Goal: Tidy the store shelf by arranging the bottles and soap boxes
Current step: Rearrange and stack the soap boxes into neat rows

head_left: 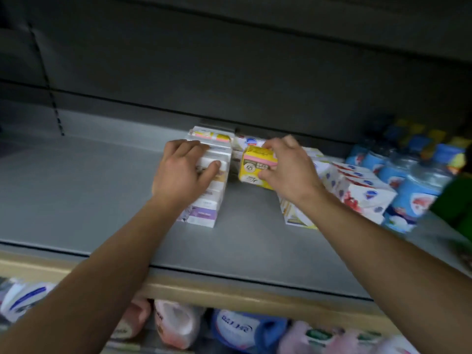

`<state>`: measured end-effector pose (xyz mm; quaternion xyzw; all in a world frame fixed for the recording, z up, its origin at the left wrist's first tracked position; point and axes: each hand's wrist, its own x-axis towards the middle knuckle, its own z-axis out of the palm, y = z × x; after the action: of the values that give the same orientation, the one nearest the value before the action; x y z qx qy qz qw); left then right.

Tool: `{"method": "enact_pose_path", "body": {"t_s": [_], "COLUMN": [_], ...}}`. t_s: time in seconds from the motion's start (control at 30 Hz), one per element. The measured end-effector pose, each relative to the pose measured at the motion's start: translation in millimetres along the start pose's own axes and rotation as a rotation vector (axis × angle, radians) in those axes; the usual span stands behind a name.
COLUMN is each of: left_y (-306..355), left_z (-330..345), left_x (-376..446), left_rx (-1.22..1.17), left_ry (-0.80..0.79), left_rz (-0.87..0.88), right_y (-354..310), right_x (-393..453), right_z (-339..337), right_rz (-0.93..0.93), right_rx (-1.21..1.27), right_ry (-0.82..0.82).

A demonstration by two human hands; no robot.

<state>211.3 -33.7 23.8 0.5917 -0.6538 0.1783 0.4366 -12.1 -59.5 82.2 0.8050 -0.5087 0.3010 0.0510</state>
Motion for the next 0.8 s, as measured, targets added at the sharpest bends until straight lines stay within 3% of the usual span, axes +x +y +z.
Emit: {"method": "enact_pose_path", "body": {"t_s": [0.13,0.23,0.37,0.43,0.63,0.73,0.8], "left_y": [16.1,49.9,106.5,124.5,139.0,130.4,124.3], "left_z": [-14.7,-28.2,-30.2,-24.8,-5.8,0.7,2.0], "left_x": [1.4,-16.9,-55.6,-70.0,-88.9,-89.1,-88.8], "left_rx": [0.12,-0.102,-0.773,-0.969,-1.188,-1.255,-1.289], "left_ry": [-0.004,0.067,-0.348,-0.483,-0.429,-0.353,-0.329], "left_rz": [-0.004,0.043,-0.296,-0.416,-0.664,-0.758,-0.79], "right_y": [4.7,14.8,30.3,35.4,59.9,65.5,63.6], "right_x": [-59.5,-90.8,-121.7,-134.2,-156.8,-163.7,-164.5], "right_z": [-2.3,-4.9,-11.6,-12.4,-2.0,2.1,5.1], "right_rz": [0.051,0.147,0.331,0.336,0.345,0.217,0.131], "right_rx": [0.172,0.383,0.869,1.021,1.053,1.096,0.987], "right_ry": [-0.073,-0.059,-0.128,-0.153,-0.062,-0.113,-0.152]}}
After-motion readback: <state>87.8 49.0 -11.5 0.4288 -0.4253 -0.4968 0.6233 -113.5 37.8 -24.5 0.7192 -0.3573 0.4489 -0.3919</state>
